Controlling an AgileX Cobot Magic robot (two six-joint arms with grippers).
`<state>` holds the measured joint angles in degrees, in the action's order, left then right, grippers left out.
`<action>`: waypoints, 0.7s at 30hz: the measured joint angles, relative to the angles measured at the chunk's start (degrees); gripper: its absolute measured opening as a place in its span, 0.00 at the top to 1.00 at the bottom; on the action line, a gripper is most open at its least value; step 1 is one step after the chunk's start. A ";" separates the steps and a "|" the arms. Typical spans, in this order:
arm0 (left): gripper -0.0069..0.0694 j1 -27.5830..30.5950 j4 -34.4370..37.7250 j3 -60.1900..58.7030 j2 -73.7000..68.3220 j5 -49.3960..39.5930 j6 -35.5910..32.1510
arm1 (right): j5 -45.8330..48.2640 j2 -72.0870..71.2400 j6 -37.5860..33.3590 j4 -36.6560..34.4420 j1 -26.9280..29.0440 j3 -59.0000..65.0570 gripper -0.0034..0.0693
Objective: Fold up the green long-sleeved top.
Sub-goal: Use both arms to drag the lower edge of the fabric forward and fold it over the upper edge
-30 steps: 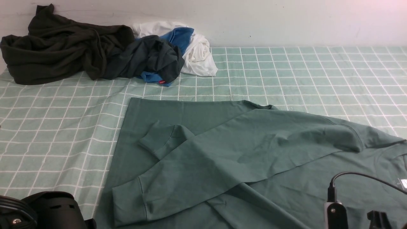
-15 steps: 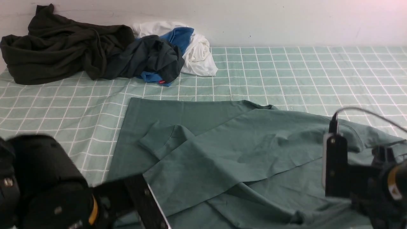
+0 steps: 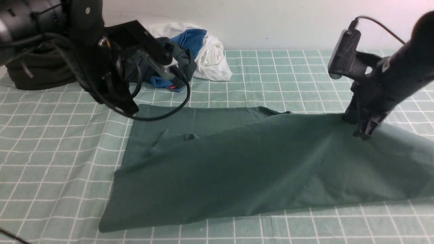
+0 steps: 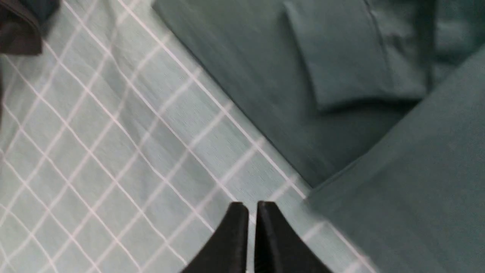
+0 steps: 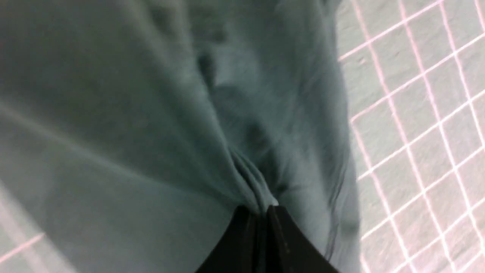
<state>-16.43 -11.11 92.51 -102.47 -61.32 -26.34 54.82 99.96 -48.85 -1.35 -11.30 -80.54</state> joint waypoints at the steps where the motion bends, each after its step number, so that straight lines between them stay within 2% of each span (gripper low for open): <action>1: 0.89 0.59 0.00 2.76 -2.66 0.00 -0.54 | -0.13 3.07 -0.02 -0.30 0.59 -3.31 0.94; 7: 0.89 2.32 2.19 11.63 -13.17 -3.31 -0.67 | 0.99 11.49 3.53 -0.52 1.51 -10.07 0.94; 13: 0.88 2.37 11.93 9.81 -14.84 -8.12 -1.75 | 4.80 13.56 4.08 -0.52 1.53 -10.74 0.94; 15: 0.84 2.32 15.43 6.33 -14.28 -8.07 -1.82 | 5.94 13.56 3.97 -0.47 1.58 -10.79 0.94; 21: 0.65 2.32 17.44 -5.90 -11.92 -8.07 -3.57 | 6.77 13.56 3.91 -0.60 1.64 -10.96 0.94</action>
<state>-14.11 6.33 86.62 -114.38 -69.39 -29.91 61.59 113.52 -44.94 -1.95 -9.65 -91.50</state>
